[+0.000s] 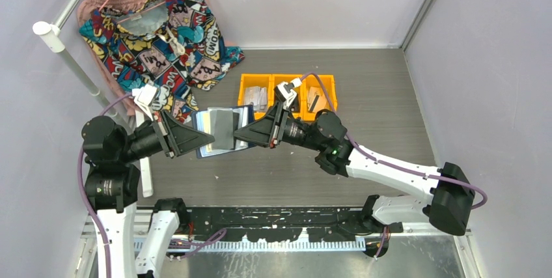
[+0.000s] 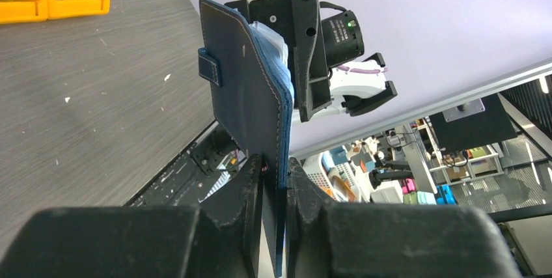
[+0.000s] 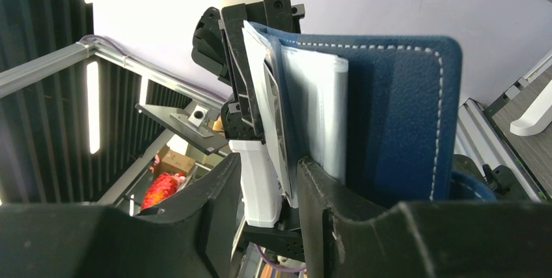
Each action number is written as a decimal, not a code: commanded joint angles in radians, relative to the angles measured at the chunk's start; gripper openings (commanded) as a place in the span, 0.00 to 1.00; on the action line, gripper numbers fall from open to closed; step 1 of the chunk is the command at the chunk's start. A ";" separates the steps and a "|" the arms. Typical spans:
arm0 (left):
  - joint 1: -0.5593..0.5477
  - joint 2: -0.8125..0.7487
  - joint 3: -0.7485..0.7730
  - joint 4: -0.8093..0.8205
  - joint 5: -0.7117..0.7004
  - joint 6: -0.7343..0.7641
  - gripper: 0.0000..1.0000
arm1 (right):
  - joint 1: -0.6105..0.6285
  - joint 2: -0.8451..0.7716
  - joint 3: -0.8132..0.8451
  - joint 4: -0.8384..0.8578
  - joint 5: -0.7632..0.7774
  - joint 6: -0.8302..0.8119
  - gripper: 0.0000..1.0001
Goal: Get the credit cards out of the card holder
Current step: Remove the credit card from the card holder, then place the credit card in the storage box.
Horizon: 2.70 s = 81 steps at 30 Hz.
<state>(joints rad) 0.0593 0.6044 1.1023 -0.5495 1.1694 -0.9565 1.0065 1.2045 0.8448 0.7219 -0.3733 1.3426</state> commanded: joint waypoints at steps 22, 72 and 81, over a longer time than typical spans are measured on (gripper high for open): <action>0.003 -0.004 0.052 0.112 0.053 -0.052 0.00 | -0.032 0.064 0.085 0.260 0.040 0.165 0.20; 0.004 0.188 0.266 -0.731 -0.295 0.933 0.00 | -0.625 0.612 0.587 -0.930 0.264 -0.641 0.01; 0.004 0.232 0.298 -0.786 -0.293 0.952 0.00 | -0.625 0.810 0.728 -0.858 0.214 -0.654 0.01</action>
<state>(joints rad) 0.0612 0.8307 1.3609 -1.3182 0.8524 -0.0296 0.3794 1.9884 1.4879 -0.2272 -0.1345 0.7094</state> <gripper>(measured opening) 0.146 0.057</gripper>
